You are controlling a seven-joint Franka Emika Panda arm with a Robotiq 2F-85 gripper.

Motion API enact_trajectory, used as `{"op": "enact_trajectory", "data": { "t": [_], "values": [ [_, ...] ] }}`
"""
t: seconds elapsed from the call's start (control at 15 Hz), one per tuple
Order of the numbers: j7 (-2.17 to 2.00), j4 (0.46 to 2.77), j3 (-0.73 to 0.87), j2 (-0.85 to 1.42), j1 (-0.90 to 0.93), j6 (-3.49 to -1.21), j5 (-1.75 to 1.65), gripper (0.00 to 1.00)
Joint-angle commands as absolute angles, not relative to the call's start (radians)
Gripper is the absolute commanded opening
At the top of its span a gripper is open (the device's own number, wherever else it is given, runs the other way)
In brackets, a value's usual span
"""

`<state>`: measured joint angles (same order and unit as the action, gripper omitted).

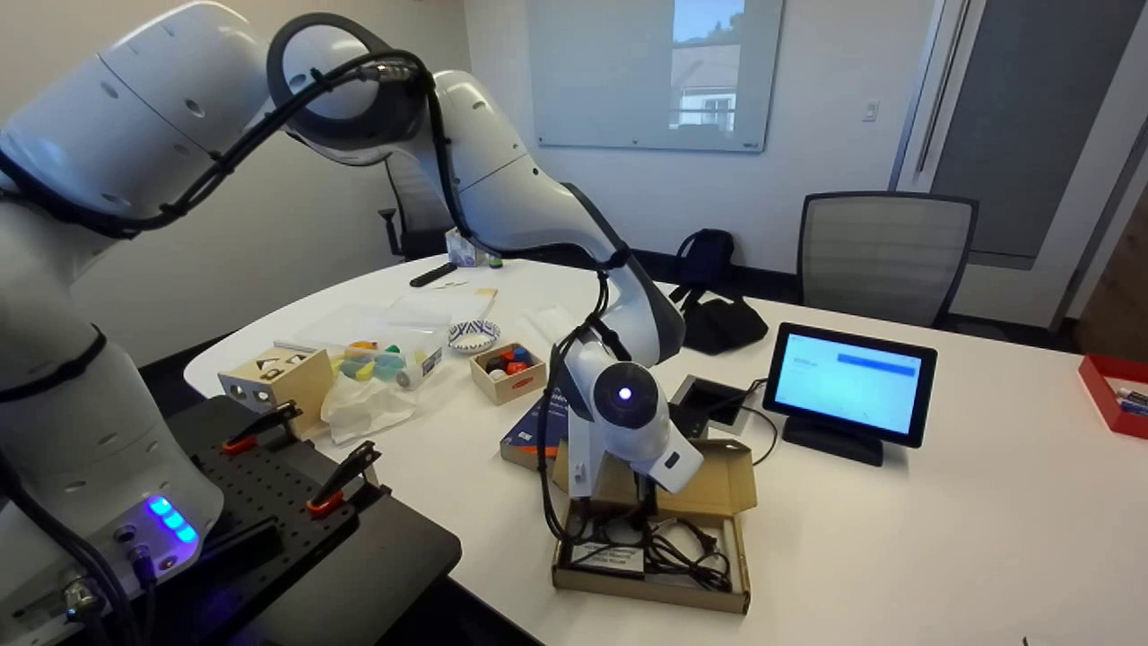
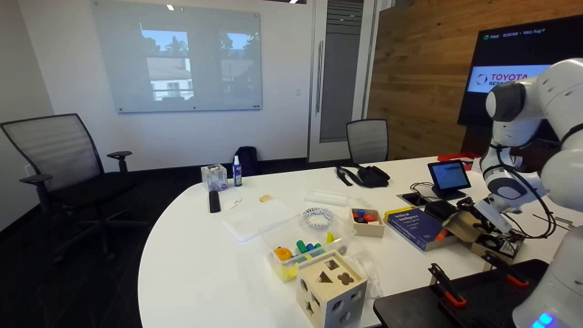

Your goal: Fully open the small box

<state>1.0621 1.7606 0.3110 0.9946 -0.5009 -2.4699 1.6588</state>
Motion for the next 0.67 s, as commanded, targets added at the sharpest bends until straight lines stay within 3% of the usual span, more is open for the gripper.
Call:
{"op": "enact_trajectory", "data": {
  "t": [0.0,0.6],
  "values": [
    [1.058,1.749,0.326,1.035,-0.491,-2.491,1.666,1.00],
    [1.025,1.720,0.341,1.096,-0.475,-2.502,1.592,1.00]
  ]
}}
